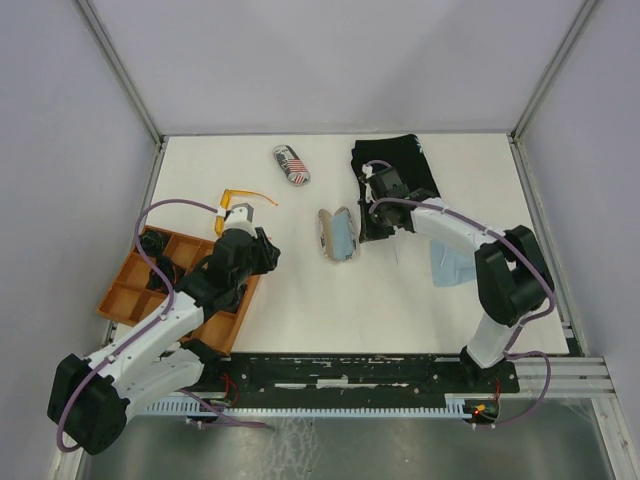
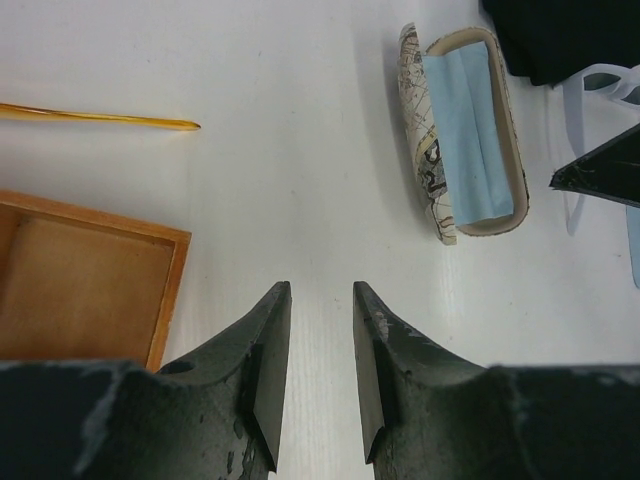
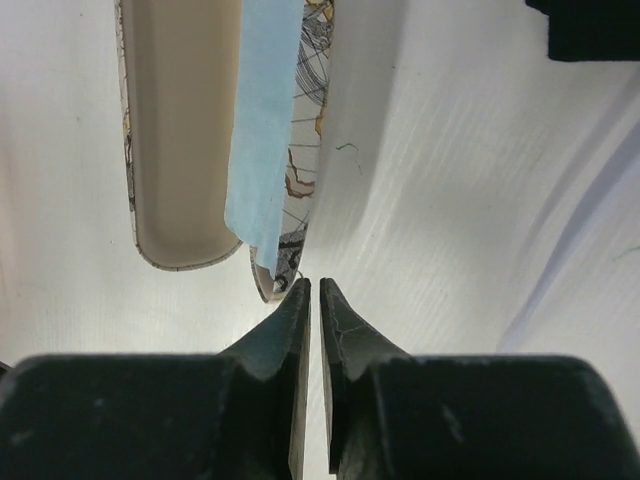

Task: Organize the sunglasses
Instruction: Adjust the sunglasses case at the center of the board.

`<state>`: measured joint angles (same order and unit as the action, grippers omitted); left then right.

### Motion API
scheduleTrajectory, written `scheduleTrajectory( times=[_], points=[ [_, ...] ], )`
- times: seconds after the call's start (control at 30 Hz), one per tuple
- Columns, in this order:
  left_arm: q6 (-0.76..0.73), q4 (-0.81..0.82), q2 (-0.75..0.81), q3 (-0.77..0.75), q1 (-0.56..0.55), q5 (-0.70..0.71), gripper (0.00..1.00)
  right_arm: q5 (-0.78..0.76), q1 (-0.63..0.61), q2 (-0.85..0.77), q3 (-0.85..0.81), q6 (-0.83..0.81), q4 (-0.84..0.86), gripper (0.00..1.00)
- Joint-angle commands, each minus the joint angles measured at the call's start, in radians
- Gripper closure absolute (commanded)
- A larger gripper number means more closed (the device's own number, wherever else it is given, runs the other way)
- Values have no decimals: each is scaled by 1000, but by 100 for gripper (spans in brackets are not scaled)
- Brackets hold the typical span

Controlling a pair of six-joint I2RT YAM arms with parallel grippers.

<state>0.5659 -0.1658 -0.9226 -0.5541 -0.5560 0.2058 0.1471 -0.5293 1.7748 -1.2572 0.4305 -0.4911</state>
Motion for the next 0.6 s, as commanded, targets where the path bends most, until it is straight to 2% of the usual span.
scheduleTrajectory(
  times=[0.0,0.3,0.57],
  points=[
    [13,-18,11,-58,4,27,61,-70,1,-131,44,-3,46,84],
    [0,-41,-13,-93,5,47,61,-264,8,-380,205,-5,49,80],
    [-11,-7,-70,-107,5,-16,59,-367,30,-517,284,2,-12,77]
  ],
)
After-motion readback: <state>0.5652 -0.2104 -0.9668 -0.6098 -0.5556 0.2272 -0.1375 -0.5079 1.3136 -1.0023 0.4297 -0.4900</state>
